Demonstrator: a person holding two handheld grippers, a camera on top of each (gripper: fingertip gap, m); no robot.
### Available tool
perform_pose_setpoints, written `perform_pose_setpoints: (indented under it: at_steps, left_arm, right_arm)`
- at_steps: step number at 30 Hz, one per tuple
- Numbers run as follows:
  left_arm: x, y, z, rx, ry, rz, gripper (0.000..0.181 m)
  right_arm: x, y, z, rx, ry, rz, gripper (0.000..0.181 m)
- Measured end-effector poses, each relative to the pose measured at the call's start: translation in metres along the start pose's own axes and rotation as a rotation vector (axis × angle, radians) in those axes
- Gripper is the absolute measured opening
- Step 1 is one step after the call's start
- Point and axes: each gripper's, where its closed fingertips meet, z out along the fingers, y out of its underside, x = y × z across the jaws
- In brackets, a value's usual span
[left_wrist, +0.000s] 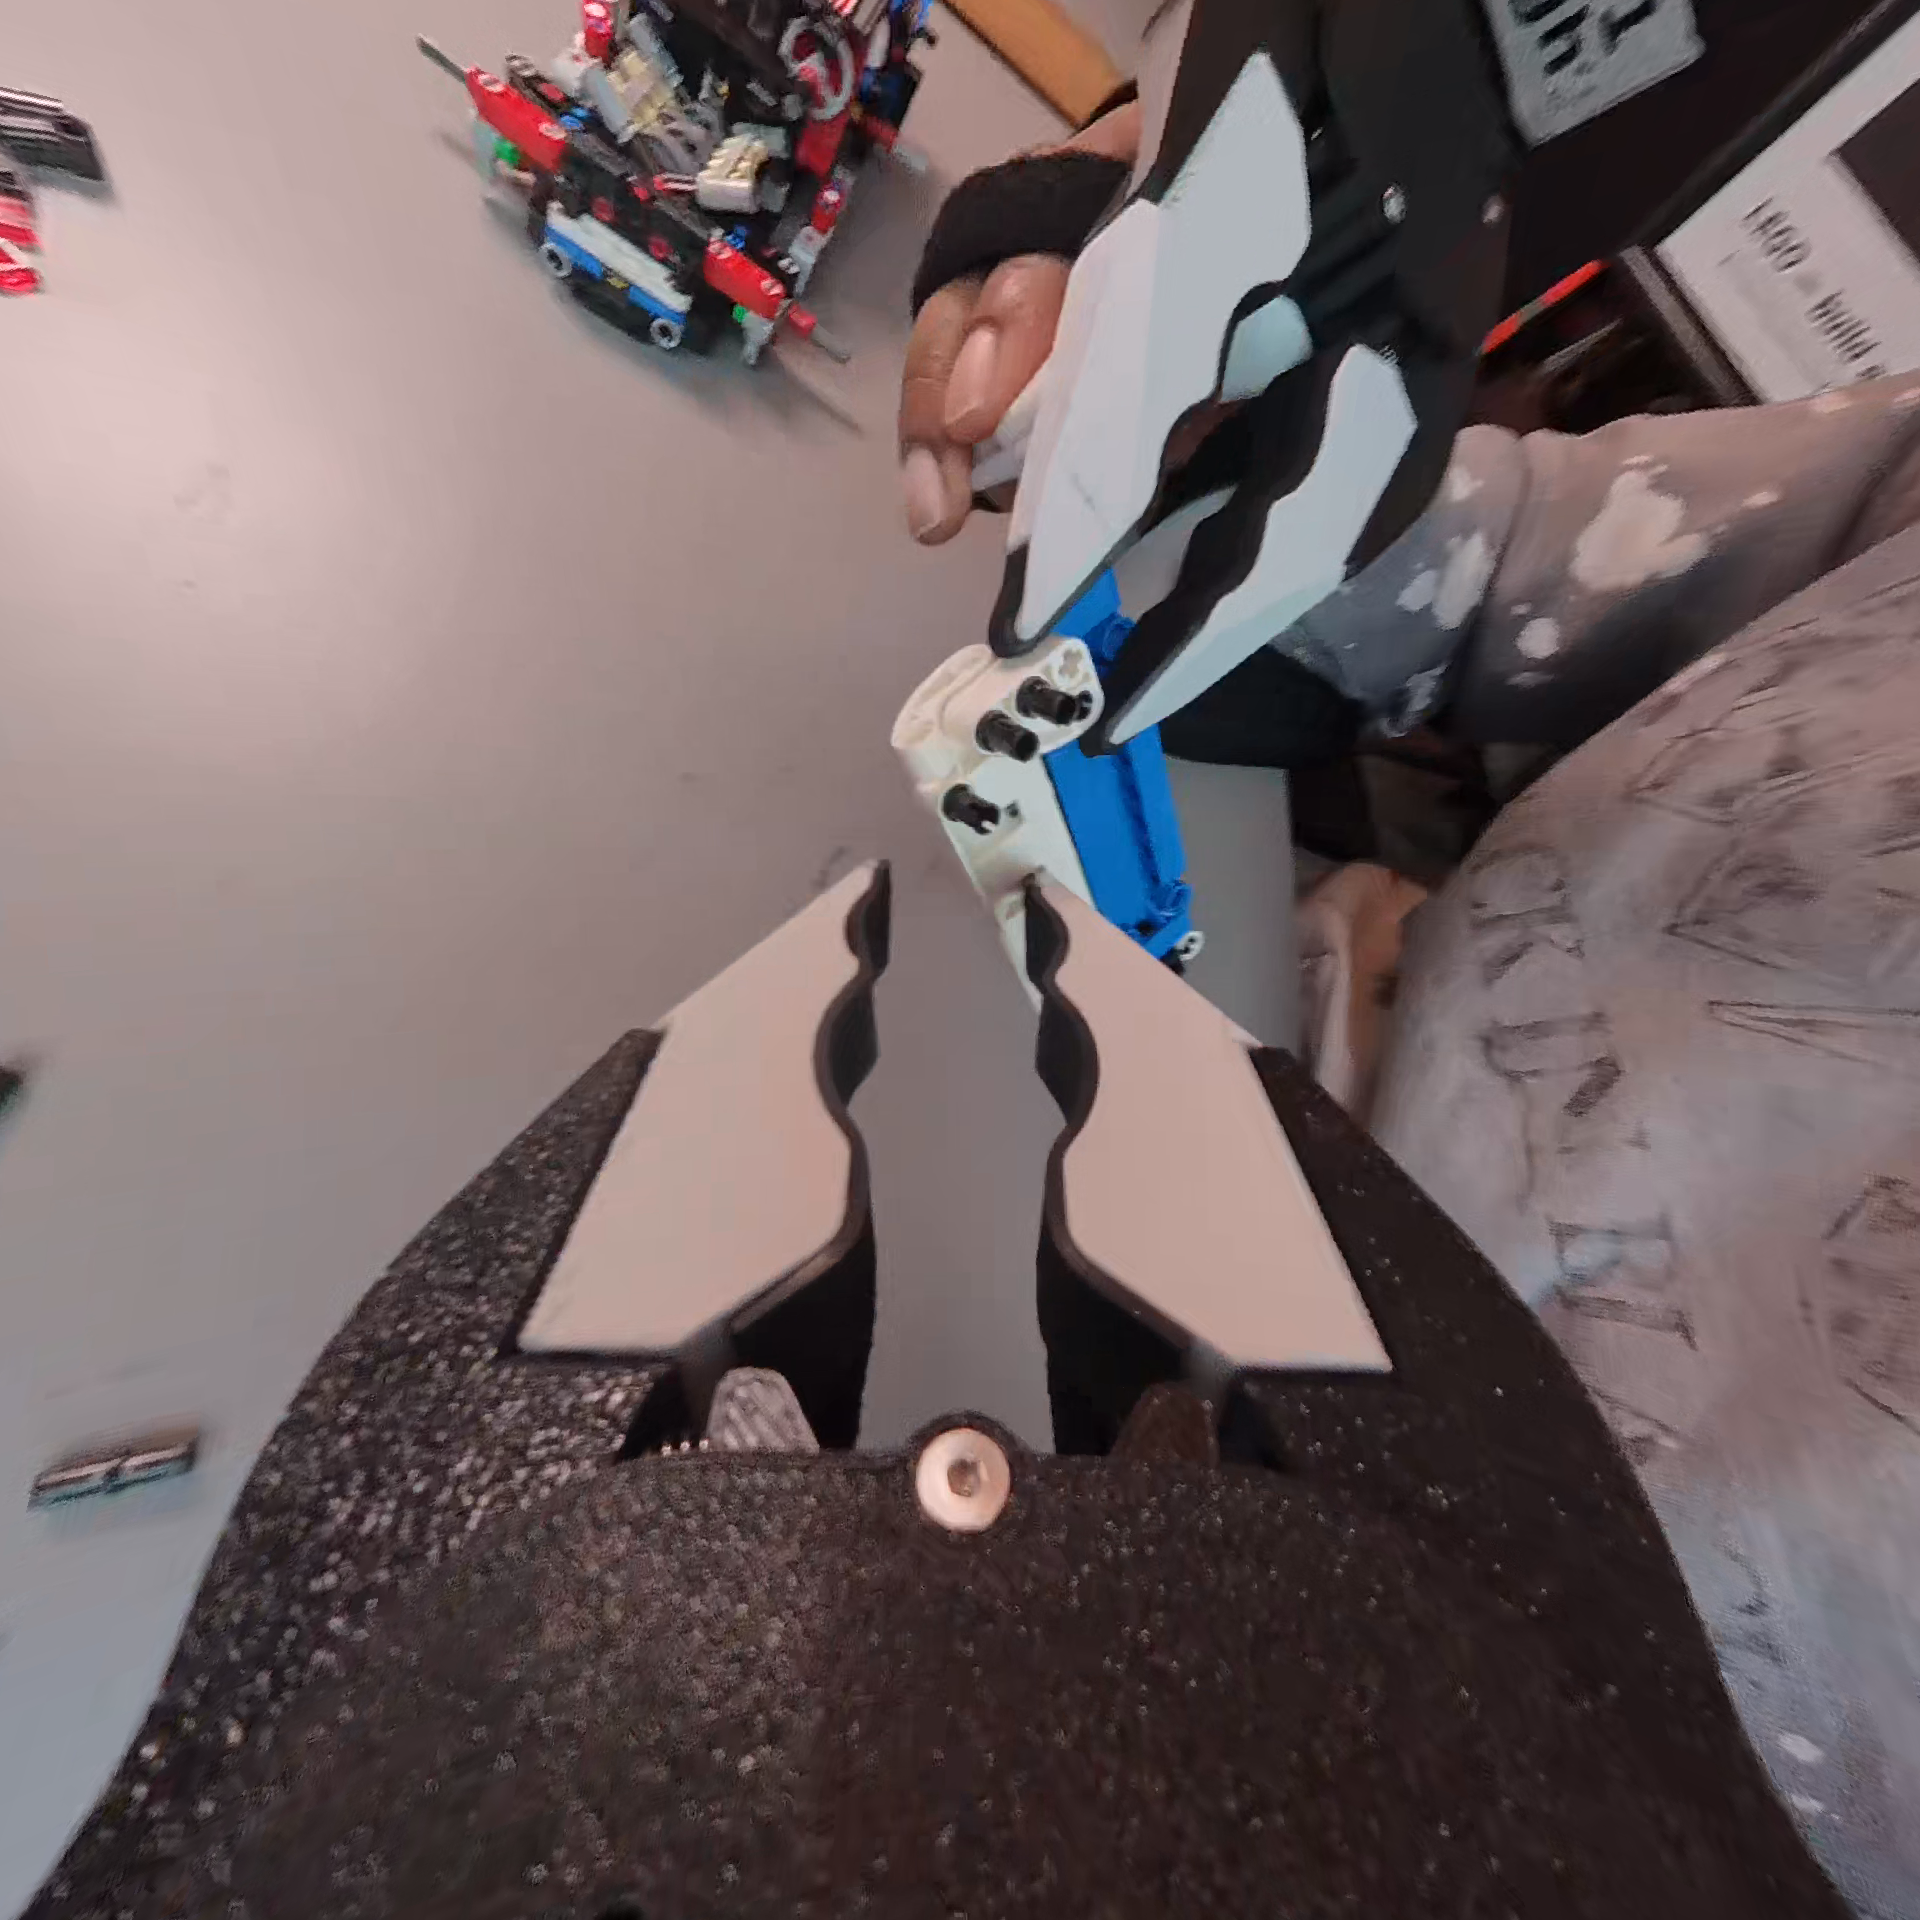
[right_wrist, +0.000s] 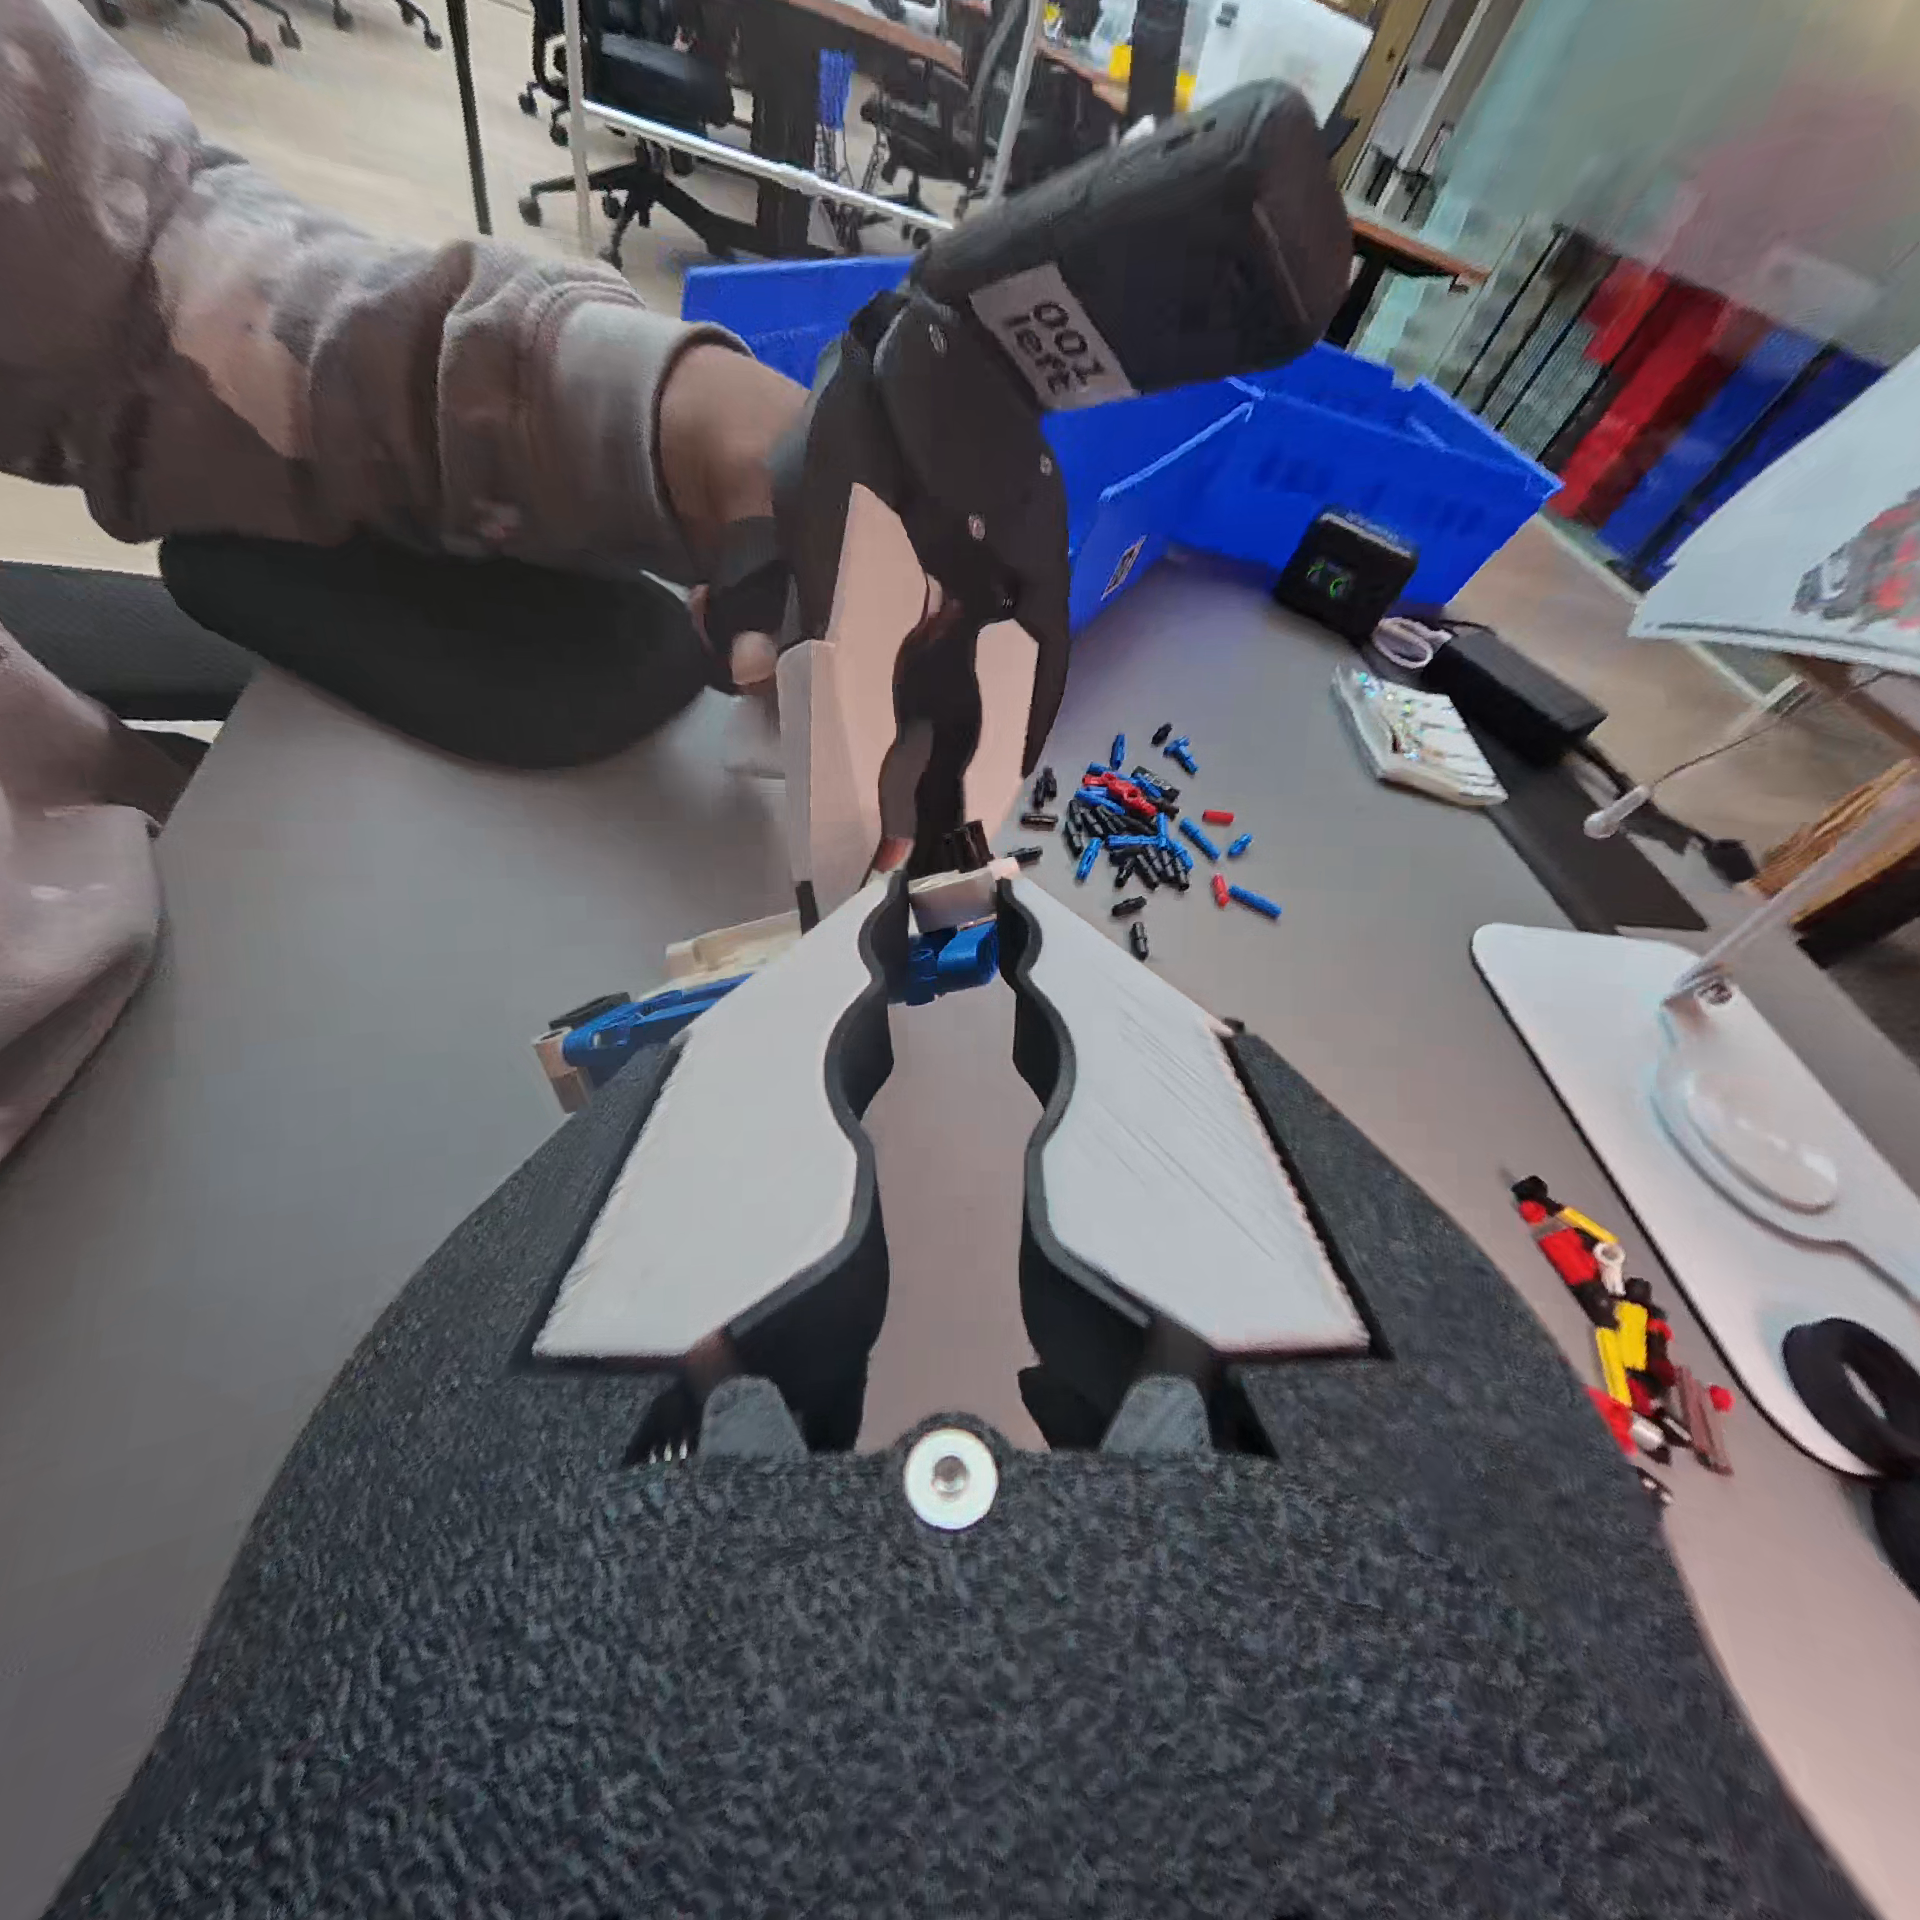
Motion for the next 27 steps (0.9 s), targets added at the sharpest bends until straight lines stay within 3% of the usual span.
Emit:
perform_pose_setpoints:
  at_steps: [1, 4, 6, 10, 14, 19, 27]
  left_arm:
    - [0.006, -0.004, -0.001, 0.034, 0.051, -0.005, 0.009]
    - [0.014, -0.018, -0.007, 0.146, 0.094, 0.032, 0.003]
    - [0.020, -0.026, -0.011, 0.208, 0.111, 0.084, 0.003]
    - [0.032, -0.045, -0.019, 0.368, 0.127, 0.204, 0.003]
    - [0.041, -0.051, -0.021, 0.444, 0.152, 0.290, 0.003]
    - [0.069, -0.030, -0.018, 0.344, 0.363, 0.384, 0.002]
    - [0.089, -0.010, -0.004, 0.187, 0.560, 0.331, 0.002]
  right_arm:
    - [0.002, -0.006, -0.002, 0.038, 0.022, -0.015, 0.016]
    - [0.005, -0.033, -0.013, 0.220, 0.011, 0.086, 0.015]
    - [0.009, -0.044, -0.018, 0.300, -0.018, 0.192, 0.033]
    - [0.014, -0.049, -0.022, 0.363, -0.064, 0.338, 0.053]
    - [-0.005, -0.049, -0.018, 0.343, -0.171, 0.333, 0.052]
    - [-0.046, -0.051, -0.018, 0.330, -0.452, 0.399, 0.061]
    - [-0.081, -0.055, -0.012, 0.295, -0.527, 0.269, 0.065]
